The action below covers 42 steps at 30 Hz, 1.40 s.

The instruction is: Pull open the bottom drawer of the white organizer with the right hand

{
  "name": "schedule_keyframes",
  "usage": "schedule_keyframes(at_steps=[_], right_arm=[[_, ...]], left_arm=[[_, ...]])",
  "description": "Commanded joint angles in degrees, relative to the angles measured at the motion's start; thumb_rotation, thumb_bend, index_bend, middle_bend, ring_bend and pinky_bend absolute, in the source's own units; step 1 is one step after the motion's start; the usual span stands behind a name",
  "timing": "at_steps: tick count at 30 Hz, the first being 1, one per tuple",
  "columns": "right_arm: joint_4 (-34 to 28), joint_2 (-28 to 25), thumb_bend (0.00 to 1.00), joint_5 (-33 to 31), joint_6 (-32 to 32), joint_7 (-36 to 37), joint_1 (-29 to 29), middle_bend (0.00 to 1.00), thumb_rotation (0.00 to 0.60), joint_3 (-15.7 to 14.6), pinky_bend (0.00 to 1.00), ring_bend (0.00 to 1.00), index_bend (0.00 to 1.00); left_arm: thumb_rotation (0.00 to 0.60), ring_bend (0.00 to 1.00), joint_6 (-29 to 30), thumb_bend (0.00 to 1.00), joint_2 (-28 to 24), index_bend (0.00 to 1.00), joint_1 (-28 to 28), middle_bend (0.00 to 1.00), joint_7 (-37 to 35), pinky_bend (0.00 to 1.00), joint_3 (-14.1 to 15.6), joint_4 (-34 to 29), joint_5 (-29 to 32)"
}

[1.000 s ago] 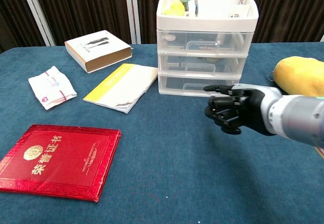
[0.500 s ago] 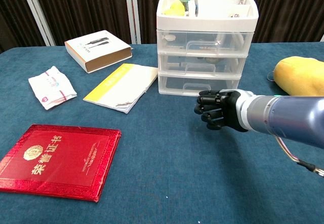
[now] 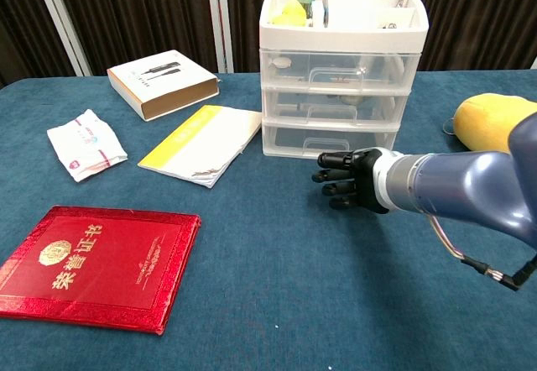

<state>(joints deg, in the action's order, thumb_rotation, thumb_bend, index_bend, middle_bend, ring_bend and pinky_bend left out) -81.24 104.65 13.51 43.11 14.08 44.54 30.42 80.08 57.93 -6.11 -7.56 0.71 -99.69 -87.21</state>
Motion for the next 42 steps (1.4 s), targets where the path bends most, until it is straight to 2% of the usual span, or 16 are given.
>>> schedule_keyframes(at_steps=[1,9,17,30,42], right_arm=[[1.05,0.58,0.82,-0.96,-0.81,0.66,0.44,0.79,0.6,0.9,0.91,0.81,0.09],[3.53,1.66,0.83,-2.81,-2.29,2.65,0.97,0.79,0.6,3.25,0.91,0.81,0.15],[5.53,2.36,0.84,-3.8,-3.77,3.54,1.64,0.79,0.6,4.36,0.91,0.81,0.19],[8.82,3.54,0.86,-5.23,-4.09,3.61,4.34,0.79,0.6,6.27,0.91,0.81,0.19],[10.71,5.13,0.86,-7.11,-2.99,3.32,3.97,0.79,0.6,5.37,0.91,0.81,0.19]], left_arm=[[0.6,0.0,-0.15,0.01,-0.05,0.0,-0.06,0.0,-0.17,0.0,0.0,-0.05,0.09],[0.6,0.0,-0.67,0.01,-0.32,0.0,-0.23,0.0,-0.71,0.0,0.04,-0.33,0.43],[0.6,0.0,-1.1,0.01,-0.47,0.0,-0.37,0.0,-0.98,0.0,0.07,-0.54,0.73],[0.6,0.0,-1.46,0.01,-0.73,0.0,-0.46,0.0,-1.51,0.0,0.18,-0.82,0.87],[0.6,0.0,-2.17,0.01,-1.25,0.0,-0.58,0.0,-2.4,0.0,0.4,-1.33,1.19]])
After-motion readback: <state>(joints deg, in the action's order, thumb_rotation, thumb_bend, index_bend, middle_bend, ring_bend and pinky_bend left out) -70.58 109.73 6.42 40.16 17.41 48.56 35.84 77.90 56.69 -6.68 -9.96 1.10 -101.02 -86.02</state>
